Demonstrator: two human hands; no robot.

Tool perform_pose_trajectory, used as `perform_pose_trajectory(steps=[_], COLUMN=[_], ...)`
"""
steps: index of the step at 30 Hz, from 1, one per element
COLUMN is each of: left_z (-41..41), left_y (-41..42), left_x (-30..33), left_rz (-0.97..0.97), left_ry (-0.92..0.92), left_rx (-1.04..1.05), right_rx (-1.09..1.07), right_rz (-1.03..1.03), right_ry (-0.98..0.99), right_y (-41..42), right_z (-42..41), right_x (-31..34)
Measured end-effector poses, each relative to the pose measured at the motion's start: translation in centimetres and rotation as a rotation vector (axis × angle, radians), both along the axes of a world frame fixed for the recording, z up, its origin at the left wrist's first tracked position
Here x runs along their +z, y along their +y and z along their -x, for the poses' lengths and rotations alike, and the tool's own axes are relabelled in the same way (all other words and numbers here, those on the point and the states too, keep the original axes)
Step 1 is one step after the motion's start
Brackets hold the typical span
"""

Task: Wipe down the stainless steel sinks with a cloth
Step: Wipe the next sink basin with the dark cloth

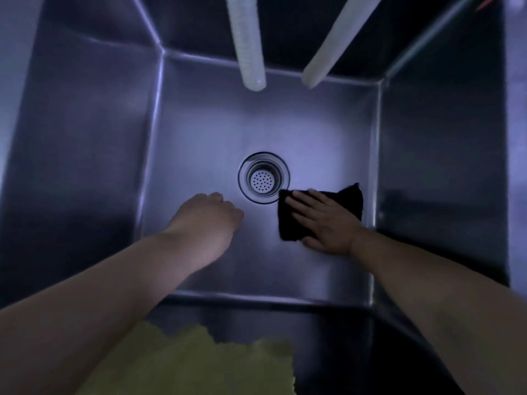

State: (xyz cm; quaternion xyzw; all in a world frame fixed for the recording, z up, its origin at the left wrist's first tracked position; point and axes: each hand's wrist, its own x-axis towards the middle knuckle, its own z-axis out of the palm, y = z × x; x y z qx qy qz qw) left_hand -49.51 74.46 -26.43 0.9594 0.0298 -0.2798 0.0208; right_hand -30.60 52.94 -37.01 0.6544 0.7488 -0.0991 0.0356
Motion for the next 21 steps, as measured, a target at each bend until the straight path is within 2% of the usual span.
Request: perform_pose_trajectory(steps=[7,16,21], left_z=[-2.1,-3.6,-4.0], left_y=[-1.7,-3.2,-2.4], left_x=[-3.5,-5.3,-5.3], left_rz=[-0.087,-0.201,-0.082], left_ry=[0.105,0.177,0.208], left_rx=[0.147,0.075,0.242], right_rx=[-0.295,-0.682,-0.928], right_rz=[0.067,0.021,-0.008], right_ry=[-0.104,-0.104,-0.085], right_y=[4.6,9.8,9.2], right_z=[-7.6,-15.1,-14.0], right_x=[-0.1,-0.9,-1.1])
